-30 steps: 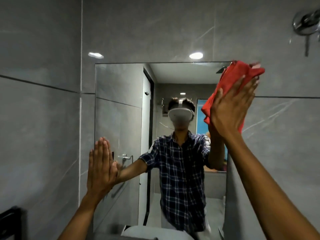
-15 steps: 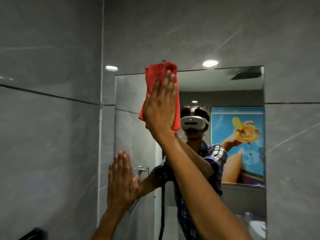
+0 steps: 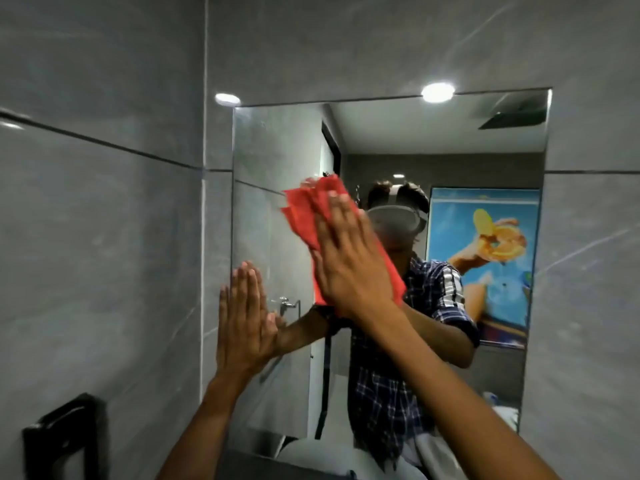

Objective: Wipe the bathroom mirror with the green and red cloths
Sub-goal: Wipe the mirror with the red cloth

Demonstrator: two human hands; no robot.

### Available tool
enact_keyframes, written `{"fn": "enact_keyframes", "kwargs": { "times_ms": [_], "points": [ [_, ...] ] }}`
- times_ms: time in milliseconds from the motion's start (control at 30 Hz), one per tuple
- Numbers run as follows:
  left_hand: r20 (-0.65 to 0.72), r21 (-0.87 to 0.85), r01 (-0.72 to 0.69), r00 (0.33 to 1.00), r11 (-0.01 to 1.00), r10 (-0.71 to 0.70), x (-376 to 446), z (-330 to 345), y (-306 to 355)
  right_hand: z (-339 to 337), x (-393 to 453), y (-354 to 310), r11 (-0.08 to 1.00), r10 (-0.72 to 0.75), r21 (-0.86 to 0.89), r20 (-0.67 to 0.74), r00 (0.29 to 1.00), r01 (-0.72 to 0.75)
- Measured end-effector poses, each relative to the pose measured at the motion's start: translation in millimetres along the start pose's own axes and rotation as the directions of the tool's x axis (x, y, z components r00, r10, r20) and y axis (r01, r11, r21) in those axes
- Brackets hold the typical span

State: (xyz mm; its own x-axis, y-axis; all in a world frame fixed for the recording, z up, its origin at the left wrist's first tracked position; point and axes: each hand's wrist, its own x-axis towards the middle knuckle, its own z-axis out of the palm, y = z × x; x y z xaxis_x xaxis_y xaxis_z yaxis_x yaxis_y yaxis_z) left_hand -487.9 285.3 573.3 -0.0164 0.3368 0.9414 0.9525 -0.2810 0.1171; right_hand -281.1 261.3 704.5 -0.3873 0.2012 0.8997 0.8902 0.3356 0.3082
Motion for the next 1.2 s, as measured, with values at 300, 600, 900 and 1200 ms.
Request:
{"fn": "enact_keyframes", "kwargs": {
  "times_ms": [300,600,900,1200],
  "points": [
    [-0.013,-0.012,0.017,1.000,1.000,-0.018,0,8,-5,-43,-116,93,0.650,0.746,0.093,-0.270,0.609,-0.754],
    [-0.065,-0.001,-0.018,0.998,1.000,0.018,1,14,-10,20,-58,-33,0.917,0.400,0.076,-0.180,0.899,-0.392],
    [0.199,-0.458,0.285,0.956,0.842,-0.216,-15,-45,44,-7,-48,-69,0.830,-0.098,0.558,0.168,0.981,-0.013],
    [0.728,-0.676,0.666,0.535,-0.317,-0.429,-138,-104,221,-94,-231,-40,0.499,0.153,0.753,0.412,0.898,-0.430]
  ]
}}
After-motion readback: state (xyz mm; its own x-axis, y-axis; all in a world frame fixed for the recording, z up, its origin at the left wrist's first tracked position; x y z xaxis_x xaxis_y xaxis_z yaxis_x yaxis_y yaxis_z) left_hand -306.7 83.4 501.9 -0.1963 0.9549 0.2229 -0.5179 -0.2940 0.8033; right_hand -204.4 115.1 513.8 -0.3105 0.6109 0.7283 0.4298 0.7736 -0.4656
